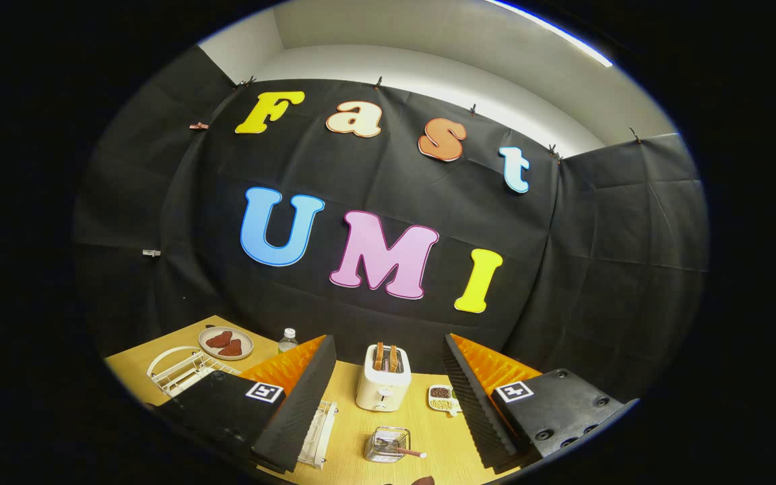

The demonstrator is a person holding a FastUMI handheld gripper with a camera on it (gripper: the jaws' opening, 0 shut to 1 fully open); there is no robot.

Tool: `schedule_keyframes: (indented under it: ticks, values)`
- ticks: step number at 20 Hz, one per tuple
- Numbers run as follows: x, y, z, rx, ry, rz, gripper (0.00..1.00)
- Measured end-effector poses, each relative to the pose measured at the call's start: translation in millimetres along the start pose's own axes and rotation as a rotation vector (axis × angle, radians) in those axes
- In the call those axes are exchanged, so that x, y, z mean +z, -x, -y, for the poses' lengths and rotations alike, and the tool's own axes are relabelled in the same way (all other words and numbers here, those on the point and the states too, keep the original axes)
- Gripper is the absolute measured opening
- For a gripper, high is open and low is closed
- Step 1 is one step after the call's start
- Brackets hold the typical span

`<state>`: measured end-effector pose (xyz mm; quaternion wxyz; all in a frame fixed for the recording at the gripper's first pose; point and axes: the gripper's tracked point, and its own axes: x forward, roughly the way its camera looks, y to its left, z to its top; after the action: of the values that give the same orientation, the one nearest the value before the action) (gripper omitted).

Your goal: Take the plate from the dish rack, then take the spoon from the basket and place it into the plate.

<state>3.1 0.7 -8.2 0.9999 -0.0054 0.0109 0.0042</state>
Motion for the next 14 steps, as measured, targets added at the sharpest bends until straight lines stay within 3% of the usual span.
schedule_keyframes:
  ticks: [14]
  values:
    - [1,-10,-12,0.039,-0.012,-0.011,0.98]
